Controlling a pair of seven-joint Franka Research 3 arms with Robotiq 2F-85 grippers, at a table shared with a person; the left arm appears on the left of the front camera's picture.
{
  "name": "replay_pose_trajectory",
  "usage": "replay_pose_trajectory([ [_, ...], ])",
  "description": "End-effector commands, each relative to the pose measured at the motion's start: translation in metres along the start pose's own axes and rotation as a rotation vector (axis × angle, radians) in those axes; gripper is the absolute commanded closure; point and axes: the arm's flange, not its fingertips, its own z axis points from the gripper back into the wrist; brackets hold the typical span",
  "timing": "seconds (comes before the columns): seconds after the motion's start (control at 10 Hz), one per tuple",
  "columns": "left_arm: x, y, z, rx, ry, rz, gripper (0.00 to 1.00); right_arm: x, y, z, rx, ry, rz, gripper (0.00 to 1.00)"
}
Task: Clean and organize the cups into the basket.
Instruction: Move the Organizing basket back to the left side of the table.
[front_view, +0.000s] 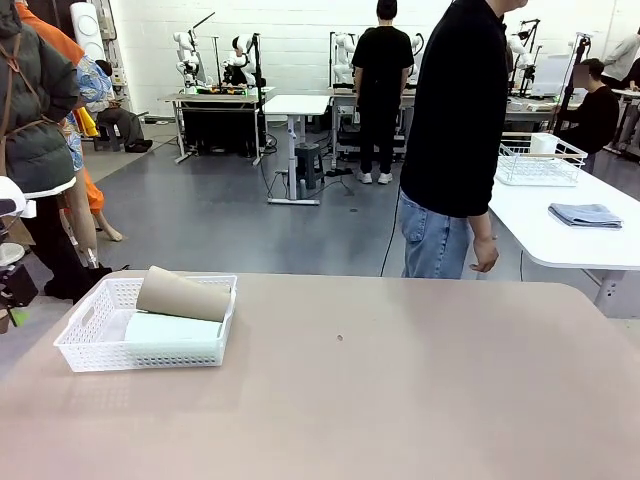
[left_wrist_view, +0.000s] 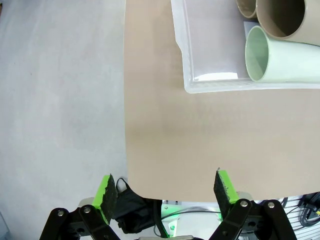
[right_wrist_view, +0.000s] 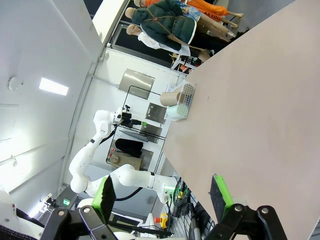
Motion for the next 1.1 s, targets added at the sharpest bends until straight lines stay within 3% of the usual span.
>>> replay_pose_trajectory([
  [0.0, 0.002, -0.002, -0.003, -0.009, -0.011, 0.003, 0.0, -0.002, 0.001, 0.001, 0.015, -0.005, 0.004, 0.0],
  [0.1, 0.0, 0.0, 0.0, 0.0, 0.0, 0.0, 0.0, -0.002, 0.001, 0.001, 0.015, -0.005, 0.004, 0.0],
  [0.4, 0.017, 0.064, 0.028, -0.521, 0.039, -0.111, 0.0, -0.002, 0.001, 0.001, 0.015, -0.005, 0.004, 0.0],
  [0.7, 0.031, 0.132, 0.021, -1.085, 0.097, -0.104, 0.0, -0.002, 0.001, 0.001, 0.015, -0.005, 0.004, 0.0],
  [1.0, 0.042, 0.211, 0.005, -1.388, 0.084, -0.008, 0.0, -0.002, 0.001, 0.001, 0.015, -0.005, 0.004, 0.0],
])
